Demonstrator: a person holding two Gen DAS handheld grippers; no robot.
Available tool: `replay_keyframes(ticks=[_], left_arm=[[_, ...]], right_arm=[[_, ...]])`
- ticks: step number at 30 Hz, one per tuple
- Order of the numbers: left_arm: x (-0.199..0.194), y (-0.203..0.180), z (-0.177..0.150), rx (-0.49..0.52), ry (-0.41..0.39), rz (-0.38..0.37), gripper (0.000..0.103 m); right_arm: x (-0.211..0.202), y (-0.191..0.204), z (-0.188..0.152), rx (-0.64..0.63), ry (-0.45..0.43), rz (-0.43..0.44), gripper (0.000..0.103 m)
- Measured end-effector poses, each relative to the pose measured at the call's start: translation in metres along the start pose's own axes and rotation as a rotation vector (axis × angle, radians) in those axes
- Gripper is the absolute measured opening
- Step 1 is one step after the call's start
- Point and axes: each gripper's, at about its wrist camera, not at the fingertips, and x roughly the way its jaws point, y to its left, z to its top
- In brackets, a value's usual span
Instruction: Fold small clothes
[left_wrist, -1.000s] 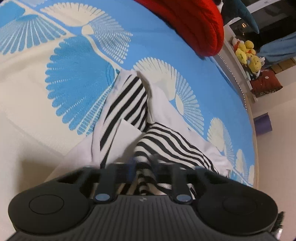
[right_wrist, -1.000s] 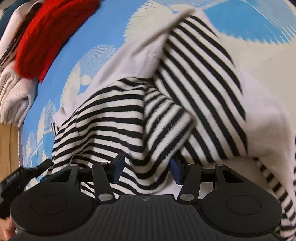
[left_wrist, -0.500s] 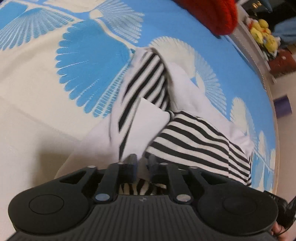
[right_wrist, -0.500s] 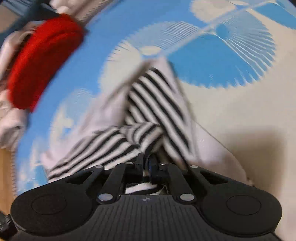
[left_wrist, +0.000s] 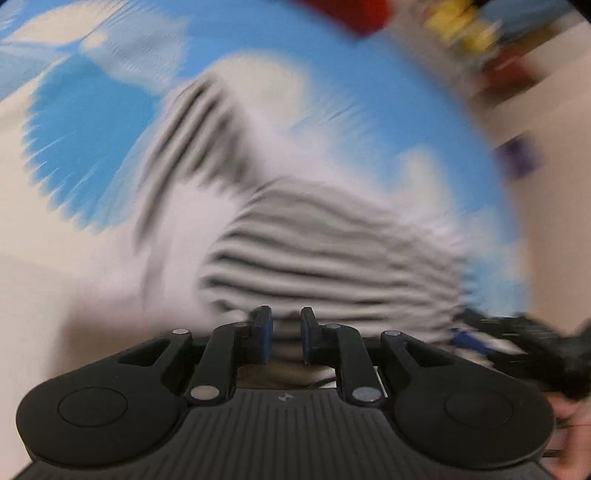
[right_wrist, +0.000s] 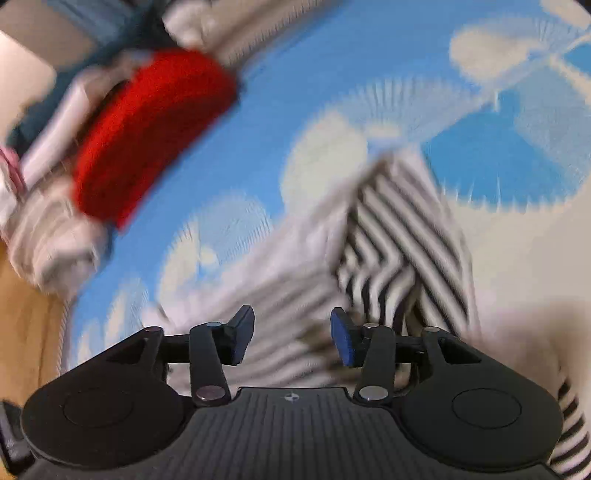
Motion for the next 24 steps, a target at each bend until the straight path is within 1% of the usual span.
replay_keyframes(ticks=[1, 2, 3, 4, 6, 8, 9, 10, 11, 12, 13, 14, 15, 16, 17, 18, 19, 20, 21, 22, 23, 24], left_arm=[[0.003, 0.006, -0.002, -0.018, -0.006, 0.061, 0.002], [0.000, 0.010, -0.001, -0.044, -0.020, 0.067, 0.002], [-0.005, 0.012, 0.002, -0.067, -0.027, 0.067, 0.004], [-0.011, 0.010, 0.004, -0.063, -0.053, 0.081, 0.008], [-0.025, 0.006, 0.004, -0.028, -0.124, 0.081, 0.010], [-0.032, 0.004, 0.005, -0.033, -0.145, 0.025, 0.010], [-0.033, 0.003, 0.004, -0.048, -0.139, -0.007, 0.014], [-0.032, 0.004, 0.004, -0.067, -0.127, -0.024, 0.015], [-0.028, 0.006, 0.004, -0.087, -0.109, -0.029, 0.015], [-0.022, 0.009, 0.004, -0.112, -0.081, -0.017, 0.017], [-0.015, 0.013, 0.003, -0.133, -0.046, 0.015, 0.017], [-0.009, 0.017, 0.002, -0.139, -0.016, 0.058, 0.017], [-0.007, 0.019, 0.000, -0.136, -0.011, 0.075, 0.016], [-0.010, 0.019, 0.000, -0.132, -0.025, 0.071, 0.016], [-0.016, 0.015, 0.000, -0.113, -0.051, 0.067, 0.017], [-0.023, 0.007, 0.001, -0.076, -0.091, 0.051, 0.017], [-0.031, -0.002, 0.001, -0.029, -0.134, 0.017, 0.017], [-0.036, -0.010, 0.001, 0.004, -0.156, -0.026, 0.017], [-0.040, -0.017, 0.000, 0.028, -0.162, -0.079, 0.017], [-0.041, -0.022, -0.002, 0.045, -0.150, -0.140, 0.018], [-0.039, -0.026, -0.004, 0.057, -0.129, -0.182, 0.019], [-0.031, -0.030, -0.006, 0.071, -0.091, -0.203, 0.020]], right_arm=[[0.010, -0.005, -0.003, 0.004, 0.048, -0.074, 0.051], [0.015, -0.011, -0.005, 0.018, 0.066, -0.129, 0.051], [0.016, -0.014, -0.005, 0.034, 0.060, -0.139, 0.050], [0.013, -0.015, -0.003, 0.048, 0.056, -0.127, 0.050], [0.005, -0.010, 0.000, 0.023, 0.018, -0.112, 0.051], [-0.008, -0.004, 0.003, -0.019, -0.050, -0.087, 0.055], [-0.012, -0.002, 0.005, -0.028, -0.075, -0.063, 0.056], [-0.013, -0.002, 0.007, -0.023, -0.081, -0.044, 0.059], [-0.011, -0.004, 0.007, -0.006, -0.071, -0.030, 0.060], [-0.008, -0.008, 0.007, 0.029, -0.047, -0.027, 0.060], [-0.003, -0.015, 0.007, 0.068, -0.021, -0.039, 0.060], [0.003, -0.024, 0.006, 0.116, 0.011, -0.075, 0.060], [0.006, -0.032, 0.005, 0.147, 0.028, -0.113, 0.060], [0.006, -0.038, 0.006, 0.173, 0.027, -0.147, 0.060], [0.004, -0.040, 0.007, 0.190, 0.016, -0.162, 0.060], [0.001, -0.041, 0.009, 0.200, 0.002, -0.158, 0.060], [-0.004, -0.040, 0.011, 0.202, -0.020, -0.142, 0.060], [-0.009, -0.037, 0.012, 0.197, -0.046, -0.119, 0.060], [-0.013, -0.033, 0.013, 0.189, -0.072, -0.094, 0.060], [-0.016, -0.027, 0.012, 0.180, -0.099, -0.059, 0.061], [-0.017, -0.022, 0.010, 0.172, -0.118, -0.018, 0.062], [-0.017, -0.017, 0.008, 0.161, -0.123, 0.032, 0.062]])
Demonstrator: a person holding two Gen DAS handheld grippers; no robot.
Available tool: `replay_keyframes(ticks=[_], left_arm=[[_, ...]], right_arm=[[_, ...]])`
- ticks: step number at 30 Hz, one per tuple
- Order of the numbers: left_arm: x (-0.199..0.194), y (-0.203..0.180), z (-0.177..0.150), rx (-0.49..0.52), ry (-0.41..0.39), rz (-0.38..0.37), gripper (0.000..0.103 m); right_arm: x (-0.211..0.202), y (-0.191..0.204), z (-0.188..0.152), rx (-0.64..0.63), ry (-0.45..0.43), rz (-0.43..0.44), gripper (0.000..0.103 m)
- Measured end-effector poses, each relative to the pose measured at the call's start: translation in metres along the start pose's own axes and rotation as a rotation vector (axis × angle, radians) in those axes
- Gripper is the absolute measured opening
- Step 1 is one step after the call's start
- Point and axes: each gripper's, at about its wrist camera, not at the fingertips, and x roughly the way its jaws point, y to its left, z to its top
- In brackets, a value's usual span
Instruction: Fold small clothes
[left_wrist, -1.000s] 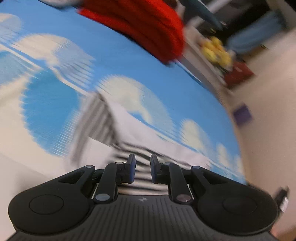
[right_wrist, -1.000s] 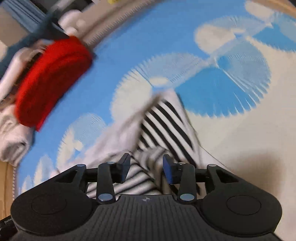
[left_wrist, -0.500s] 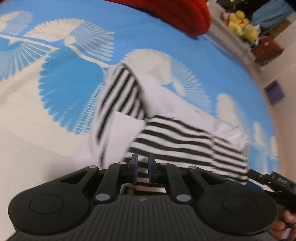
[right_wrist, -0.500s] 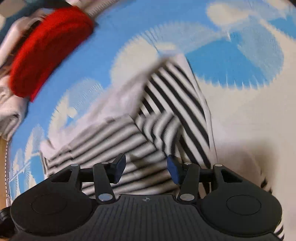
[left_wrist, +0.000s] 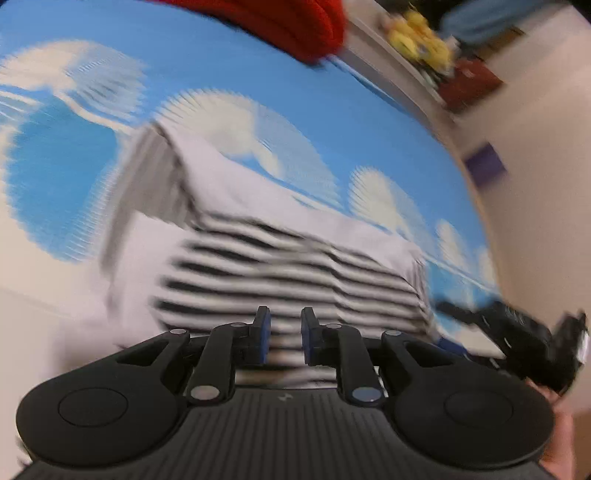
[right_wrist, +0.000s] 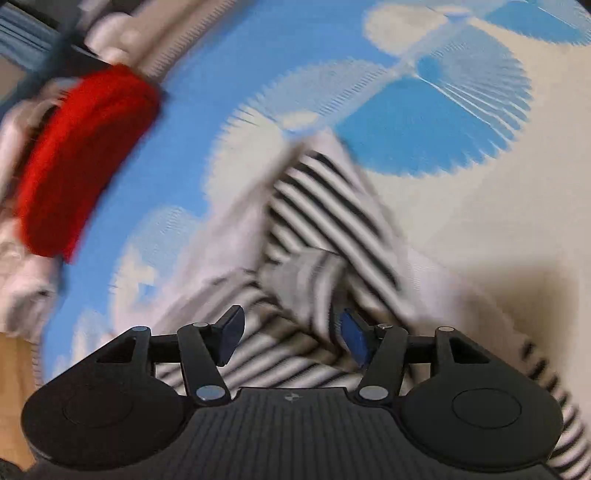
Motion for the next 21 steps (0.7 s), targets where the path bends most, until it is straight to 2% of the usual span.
replay_keyframes(ticks=[1, 3, 4, 5, 6, 8, 9, 13, 15, 17, 19, 21], left_arm=[[0.007, -0.001, -0.003, 0.010, 0.042, 0.013, 0.020], [0.030, 0.001, -0.012, 0.039, 0.150, 0.133, 0.019], [0.041, 0.005, -0.016, 0.049, 0.191, 0.202, 0.014], [0.045, 0.008, -0.017, 0.037, 0.199, 0.214, 0.013], [0.044, 0.009, -0.014, 0.009, 0.197, 0.198, 0.014], [0.035, 0.008, -0.006, -0.007, 0.167, 0.154, 0.016], [0.028, 0.007, -0.001, -0.004, 0.134, 0.136, 0.020], [0.017, 0.018, 0.015, -0.038, 0.057, 0.146, 0.020], [0.024, 0.027, 0.015, -0.054, 0.078, 0.207, 0.020], [0.031, 0.039, 0.010, -0.057, 0.117, 0.270, 0.019], [0.030, 0.039, 0.013, -0.061, 0.106, 0.258, 0.020], [0.023, 0.033, 0.017, -0.039, 0.074, 0.231, 0.020]], right_arm=[[0.002, 0.004, -0.003, -0.008, 0.011, 0.042, 0.062], [0.014, 0.012, -0.011, -0.025, 0.061, 0.095, 0.063], [0.022, 0.015, -0.016, -0.026, 0.101, 0.114, 0.063], [0.030, 0.017, -0.021, -0.027, 0.145, 0.116, 0.062], [0.036, 0.018, -0.026, -0.034, 0.195, 0.094, 0.062], [0.049, 0.017, -0.032, -0.078, 0.244, -0.049, 0.060], [0.050, 0.016, -0.032, -0.093, 0.232, -0.097, 0.057], [0.034, 0.021, -0.018, -0.103, 0.110, -0.148, 0.057], [0.027, 0.023, -0.011, -0.168, 0.036, -0.212, 0.059], [0.022, 0.015, -0.003, -0.169, -0.038, -0.323, 0.061], [0.012, 0.004, 0.004, -0.105, -0.116, -0.414, 0.060], [0.005, -0.001, 0.010, -0.069, -0.184, -0.452, 0.060]])
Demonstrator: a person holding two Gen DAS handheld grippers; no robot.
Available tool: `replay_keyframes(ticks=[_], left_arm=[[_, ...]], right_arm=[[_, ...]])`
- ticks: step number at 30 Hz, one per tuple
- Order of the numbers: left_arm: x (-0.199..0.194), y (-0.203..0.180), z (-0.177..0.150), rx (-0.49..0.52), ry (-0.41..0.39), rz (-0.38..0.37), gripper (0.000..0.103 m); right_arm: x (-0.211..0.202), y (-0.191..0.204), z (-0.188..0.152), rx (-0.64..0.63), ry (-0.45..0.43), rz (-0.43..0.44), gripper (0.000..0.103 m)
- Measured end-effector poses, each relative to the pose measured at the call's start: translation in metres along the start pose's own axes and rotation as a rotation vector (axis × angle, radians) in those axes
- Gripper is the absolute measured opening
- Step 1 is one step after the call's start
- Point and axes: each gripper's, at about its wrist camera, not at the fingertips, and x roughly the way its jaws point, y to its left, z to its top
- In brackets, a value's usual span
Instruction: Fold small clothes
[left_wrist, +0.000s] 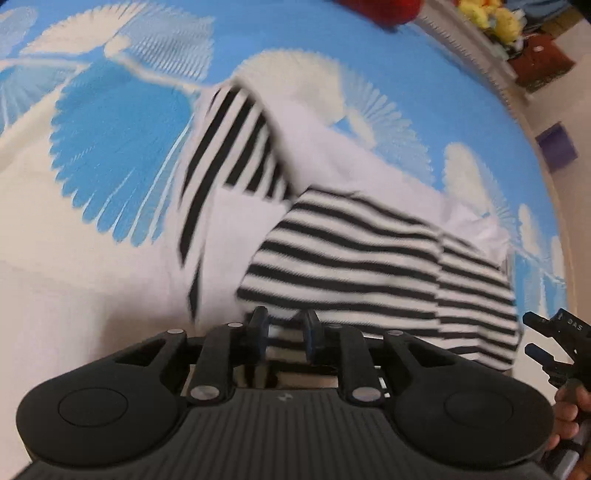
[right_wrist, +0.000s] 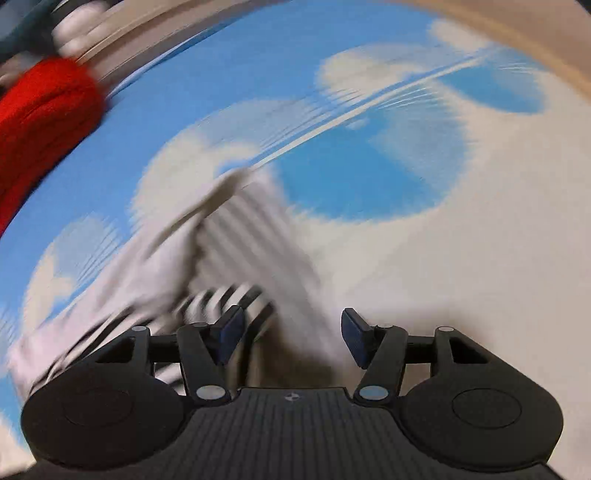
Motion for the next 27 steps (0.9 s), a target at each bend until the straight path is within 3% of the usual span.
replay_keyframes(ticks=[2, 5, 7, 9, 11, 12, 13, 15, 18, 20, 21, 22, 24, 27], left_arm=[[-0.008, -0.005, -0.003, 0.022, -0.024, -0.023, 0.020], [-0.014, -0.015, -0.005, 0.054, -0.051, -0.092, 0.020], [-0.011, -0.018, -0.004, 0.083, -0.050, -0.105, 0.020], [-0.006, -0.014, -0.007, 0.091, -0.024, -0.076, 0.020], [0.007, -0.005, -0.007, 0.079, 0.039, -0.007, 0.020], [0.010, -0.001, -0.006, 0.068, 0.050, 0.010, 0.019], [0.009, 0.001, -0.004, 0.051, 0.049, -0.001, 0.019], [0.001, 0.001, 0.001, 0.036, 0.040, -0.024, 0.021], [-0.014, -0.006, -0.001, 0.073, -0.009, -0.068, 0.024], [-0.010, -0.005, -0.009, 0.087, 0.005, -0.087, 0.029], [-0.002, -0.003, -0.013, 0.088, 0.049, -0.060, 0.029], [0.005, -0.001, -0.020, 0.093, 0.086, -0.015, 0.029], [0.000, 0.001, -0.028, 0.087, 0.090, 0.044, 0.027], [-0.042, -0.013, -0.034, 0.099, -0.031, 0.036, 0.028]], right_arm=[[-0.012, -0.004, 0.003, 0.034, -0.067, 0.018, 0.060], [-0.027, -0.002, 0.005, 0.047, -0.099, 0.216, 0.061], [-0.027, 0.007, -0.002, 0.002, -0.040, 0.369, 0.063], [-0.009, 0.015, -0.009, -0.034, 0.106, 0.442, 0.063], [0.017, 0.017, -0.019, -0.084, 0.242, 0.312, 0.063], [0.027, 0.014, -0.023, -0.097, 0.266, 0.222, 0.062], [0.032, 0.008, -0.024, -0.074, 0.266, 0.196, 0.059], [0.029, 0.005, -0.015, -0.015, 0.252, 0.204, 0.059], [0.007, 0.015, -0.013, -0.084, 0.132, 0.217, 0.063], [0.005, 0.013, -0.012, -0.067, 0.178, 0.274, 0.068], [0.013, 0.014, -0.013, -0.056, 0.231, 0.298, 0.068], [0.017, 0.012, -0.017, -0.061, 0.291, 0.284, 0.068], [0.020, 0.002, -0.024, -0.058, 0.315, 0.191, 0.067], [-0.003, -0.016, -0.018, -0.011, 0.230, 0.137, 0.064]])
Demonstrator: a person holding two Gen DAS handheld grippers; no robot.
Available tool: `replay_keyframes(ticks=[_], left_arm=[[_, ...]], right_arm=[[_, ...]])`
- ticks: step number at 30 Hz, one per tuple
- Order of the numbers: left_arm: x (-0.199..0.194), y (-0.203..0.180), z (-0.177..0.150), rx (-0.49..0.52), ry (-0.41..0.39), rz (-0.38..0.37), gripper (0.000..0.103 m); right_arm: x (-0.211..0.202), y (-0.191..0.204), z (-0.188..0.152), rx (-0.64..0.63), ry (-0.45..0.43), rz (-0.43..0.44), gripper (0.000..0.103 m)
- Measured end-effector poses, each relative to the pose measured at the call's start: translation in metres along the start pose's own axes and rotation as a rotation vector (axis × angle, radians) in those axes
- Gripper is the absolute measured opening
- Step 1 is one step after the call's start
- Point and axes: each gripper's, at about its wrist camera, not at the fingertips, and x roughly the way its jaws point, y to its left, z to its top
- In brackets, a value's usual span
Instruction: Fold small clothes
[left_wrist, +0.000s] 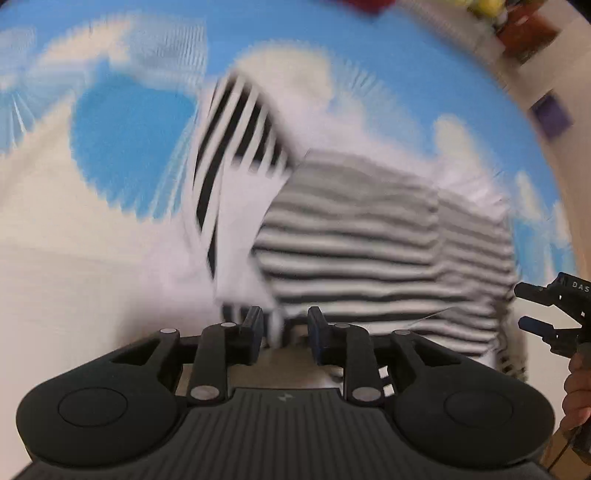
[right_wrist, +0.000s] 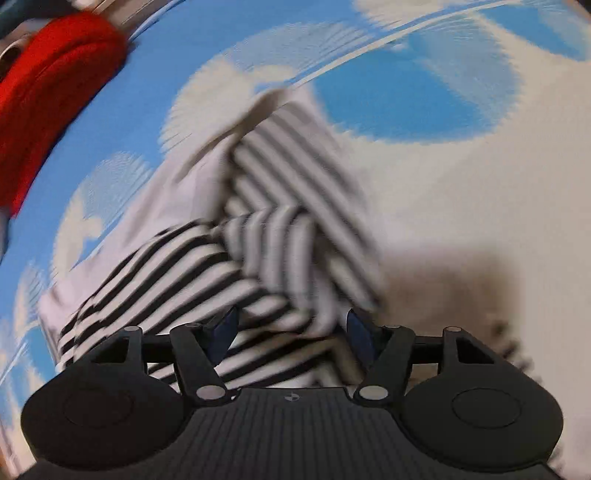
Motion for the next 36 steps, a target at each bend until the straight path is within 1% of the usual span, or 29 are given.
replay_keyframes(ticks=[2, 5, 6, 7, 8, 9, 11, 12, 14, 16, 18, 19, 20, 21, 22, 23, 25, 26, 27, 28, 30, 33, 36], left_arm=[[-0.040, -0.014, -0.006, 0.061, -0.136, -0.027, 0.028], [-0.093, -0.021, -0.025, 0.124, -0.265, -0.055, 0.029], [-0.111, -0.018, -0.035, 0.125, -0.296, -0.055, 0.030], [-0.127, -0.011, -0.047, 0.117, -0.315, -0.061, 0.031], [-0.140, -0.003, -0.059, 0.104, -0.319, -0.070, 0.032], [-0.149, 0.006, -0.073, 0.090, -0.314, -0.085, 0.032], [-0.160, 0.026, -0.103, 0.064, -0.291, -0.091, 0.032], [-0.162, 0.034, -0.115, 0.052, -0.276, -0.081, 0.033], [-0.158, 0.051, -0.143, 0.006, -0.222, -0.065, 0.039], [-0.148, 0.067, -0.168, -0.074, -0.164, -0.038, 0.059], [-0.135, 0.075, -0.185, -0.119, -0.107, -0.031, 0.069], [-0.130, 0.078, -0.191, -0.137, -0.081, -0.032, 0.073], [-0.126, 0.081, -0.196, -0.149, -0.063, -0.029, 0.075], [-0.125, 0.083, -0.202, -0.149, -0.057, -0.025, 0.080], [-0.124, 0.085, -0.209, -0.145, -0.060, -0.020, 0.083], [-0.123, 0.087, -0.214, -0.138, -0.060, -0.011, 0.083], [-0.117, 0.090, -0.218, -0.136, -0.063, -0.011, 0.083], [-0.116, 0.093, -0.221, -0.141, -0.065, -0.025, 0.083], [-0.112, 0.095, -0.225, -0.148, -0.061, -0.041, 0.083], [-0.110, 0.098, -0.229, -0.159, -0.054, -0.058, 0.083], [-0.101, 0.101, -0.237, -0.183, -0.039, -0.074, 0.083], [-0.099, 0.098, -0.248, -0.224, -0.065, -0.078, 0.083], [-0.104, 0.091, -0.252, -0.268, -0.100, -0.106, 0.083]], right_arm=[[-0.043, -0.001, 0.001, 0.002, -0.133, 0.051, 0.063], [-0.120, -0.001, -0.011, -0.101, -0.390, 0.120, 0.063], [-0.144, -0.003, -0.016, -0.123, -0.461, 0.125, 0.063], [-0.162, -0.010, -0.028, -0.132, -0.506, 0.126, 0.064], [-0.180, -0.019, -0.041, -0.140, -0.536, 0.137, 0.066], [-0.191, -0.027, -0.055, -0.160, -0.544, 0.156, 0.067], [-0.206, -0.049, -0.086, -0.233, -0.508, 0.179, 0.068], [-0.208, -0.062, -0.099, -0.270, -0.481, 0.175, 0.068], [-0.201, -0.082, -0.123, -0.322, -0.422, 0.140, 0.068], [-0.188, -0.106, -0.148, -0.335, -0.334, 0.051, 0.068], [-0.163, -0.120, -0.165, -0.313, -0.262, -0.043, 0.068], [-0.153, -0.122, -0.167, -0.281, -0.202, -0.057, 0.067], [-0.148, -0.122, -0.168, -0.253, -0.174, -0.050, 0.067], [-0.142, -0.121, -0.169, -0.231, -0.161, -0.077, 0.067], [-0.136, -0.120, -0.171, -0.236, -0.152, -0.121, 0.067], [-0.131, -0.121, -0.173, -0.247, -0.144, -0.154, 0.067], [-0.122, -0.127, -0.178, -0.237, -0.121, -0.187, 0.067], [-0.122, -0.131, -0.179, -0.203, -0.105, -0.182, 0.067], [-0.122, -0.133, -0.180, -0.183, -0.102, -0.157, 0.067], [-0.123, -0.133, -0.181, -0.185, -0.104, -0.141, 0.068], [-0.120, -0.137, -0.189, -0.223, -0.111, -0.166, 0.068], [-0.118, -0.153, -0.199, -0.221, -0.091, -0.165, 0.068], [-0.123, -0.175, -0.205, -0.154, -0.077, -0.111, 0.068]])
